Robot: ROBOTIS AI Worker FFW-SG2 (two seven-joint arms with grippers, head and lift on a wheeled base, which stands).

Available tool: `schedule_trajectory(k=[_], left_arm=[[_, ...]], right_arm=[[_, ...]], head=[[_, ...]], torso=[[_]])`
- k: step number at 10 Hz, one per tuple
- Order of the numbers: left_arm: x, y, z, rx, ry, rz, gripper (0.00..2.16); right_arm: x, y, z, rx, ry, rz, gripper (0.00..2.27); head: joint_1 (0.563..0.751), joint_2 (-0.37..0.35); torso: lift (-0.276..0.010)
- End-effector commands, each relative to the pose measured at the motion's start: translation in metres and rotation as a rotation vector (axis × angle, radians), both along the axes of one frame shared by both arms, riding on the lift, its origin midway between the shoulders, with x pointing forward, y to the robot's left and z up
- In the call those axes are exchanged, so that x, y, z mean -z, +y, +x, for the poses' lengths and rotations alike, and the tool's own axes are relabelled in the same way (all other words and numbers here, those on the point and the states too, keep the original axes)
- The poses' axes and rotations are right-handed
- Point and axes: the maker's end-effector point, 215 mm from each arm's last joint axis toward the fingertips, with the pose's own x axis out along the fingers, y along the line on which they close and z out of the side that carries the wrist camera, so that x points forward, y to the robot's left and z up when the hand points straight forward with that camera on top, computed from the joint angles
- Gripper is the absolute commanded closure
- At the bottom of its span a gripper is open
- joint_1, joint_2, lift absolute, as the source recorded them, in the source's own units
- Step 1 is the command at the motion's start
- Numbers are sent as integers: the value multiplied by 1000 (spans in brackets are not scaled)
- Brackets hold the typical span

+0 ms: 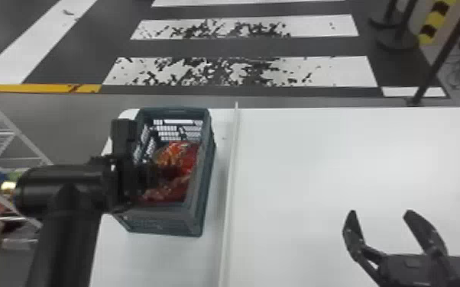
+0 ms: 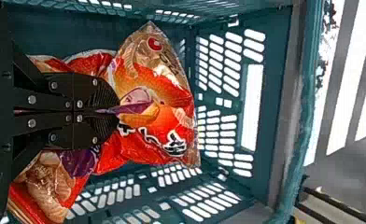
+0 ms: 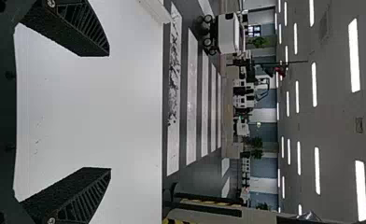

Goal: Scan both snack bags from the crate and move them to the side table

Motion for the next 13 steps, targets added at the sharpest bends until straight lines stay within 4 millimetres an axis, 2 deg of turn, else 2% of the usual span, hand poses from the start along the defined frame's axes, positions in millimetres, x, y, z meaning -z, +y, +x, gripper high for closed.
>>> schedule_trajectory(k=[1,2,5,9,11,13], left_arm=[[-5,2,1,-18,-12,-49,2135],[-7,5,-1,-31,-16,-80,2135],[-32,8,-1,-58,-77,-196,2135],[-70,-2,-5,-42,-142,-274,2135],[-105,-15,-9,-17,-195,-333,2135],[-143,-26,-12,10,-256,-321,2135]], right_arm=[[1,1,0,-1,5,0,43],[1,1,0,-1,5,0,43],[1,3,1,-5,8,-1,43],[6,5,1,-9,29,-3,43],[6,5,1,-8,29,-4,43],[7,4,-1,-7,32,-5,46]], head=[[695,115],[695,117],[695,125],[695,128],[695,121],[695,104]], torso=[[-75],[-75],[-75],[-75],[-75],[-75]])
